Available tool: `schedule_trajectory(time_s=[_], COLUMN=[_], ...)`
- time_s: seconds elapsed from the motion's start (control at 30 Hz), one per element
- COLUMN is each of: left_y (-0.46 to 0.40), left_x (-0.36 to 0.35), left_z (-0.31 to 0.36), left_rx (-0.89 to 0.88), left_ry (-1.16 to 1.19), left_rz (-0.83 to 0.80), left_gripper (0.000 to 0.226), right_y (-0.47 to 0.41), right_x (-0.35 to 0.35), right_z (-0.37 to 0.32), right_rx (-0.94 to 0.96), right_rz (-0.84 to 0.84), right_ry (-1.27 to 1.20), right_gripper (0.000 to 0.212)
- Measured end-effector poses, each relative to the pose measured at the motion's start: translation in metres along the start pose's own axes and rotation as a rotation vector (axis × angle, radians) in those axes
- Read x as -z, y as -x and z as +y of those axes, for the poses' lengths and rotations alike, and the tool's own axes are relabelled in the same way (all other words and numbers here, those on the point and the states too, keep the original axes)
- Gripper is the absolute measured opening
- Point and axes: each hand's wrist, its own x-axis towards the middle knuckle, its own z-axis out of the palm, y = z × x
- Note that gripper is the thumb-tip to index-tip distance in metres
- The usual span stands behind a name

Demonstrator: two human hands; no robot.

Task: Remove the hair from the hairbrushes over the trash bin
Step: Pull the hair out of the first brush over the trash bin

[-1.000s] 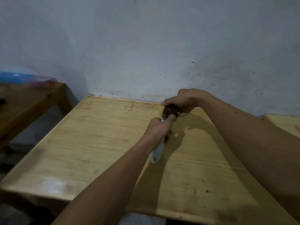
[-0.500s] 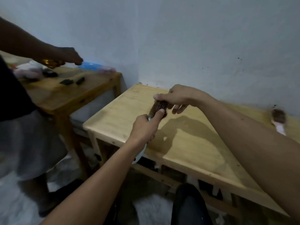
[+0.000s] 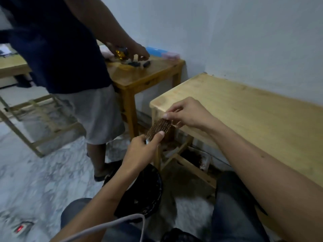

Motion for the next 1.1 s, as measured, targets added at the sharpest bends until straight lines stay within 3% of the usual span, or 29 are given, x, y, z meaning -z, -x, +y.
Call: schedule_trajectory(time_s=[0.1, 0.3, 0.43, 0.6, 0.7, 0.8, 0.9, 1.0, 1.1], left_y=[0.002, 0.018, 0.023, 0.019, 0.016, 0.015, 0.017, 0.016, 0.012], left_x=[0.02, 0.047, 0.053, 0.056, 0.055, 0.055, 0.051, 0.041, 0.035], left_z=[-0.033, -0.091, -0.119, -0.144, -0.143, -0.142, -0.145, -0.147, -0.155], left_rx=[0.075, 0.241, 0.291, 0.375, 0.394, 0.398, 0.396, 0.39, 0.394], left_ry=[-0.025, -0.083, -0.197, -0.26, -0.303, -0.377, -0.395, -0.391, -0.492], left_rz=[0.05, 0.158, 0.216, 0.236, 0.274, 0.295, 0.321, 0.334, 0.311], left_gripper=[0.055, 0.064, 0.057, 0.07, 0.065, 0.06, 0.059, 0.057, 0.06], right_y=[-0.009, -0.03, -0.044, -0.066, -0.074, -0.07, -0.061, -0.054, -0.048], right_x=[-0.048, -0.127, -0.171, -0.198, -0.208, -0.209, -0.197, -0.195, -0.194], right_z=[0.003, 0.02, 0.042, 0.064, 0.063, 0.056, 0.052, 0.061, 0.07], right_rx=[0.02, -0.091, -0.139, -0.209, -0.226, -0.217, -0.295, -0.242, -0.168], right_rz=[-0.031, -0.25, -0.317, -0.274, -0.237, -0.232, -0.399, -0.533, -0.398], right_ry=[0.07, 0.033, 0.03, 0.176, 0.163, 0.037, -0.17, -0.141, -0.107], right_gripper=[0.013, 0.015, 0.021, 0.037, 0.038, 0.046, 0.055, 0.04, 0.014])
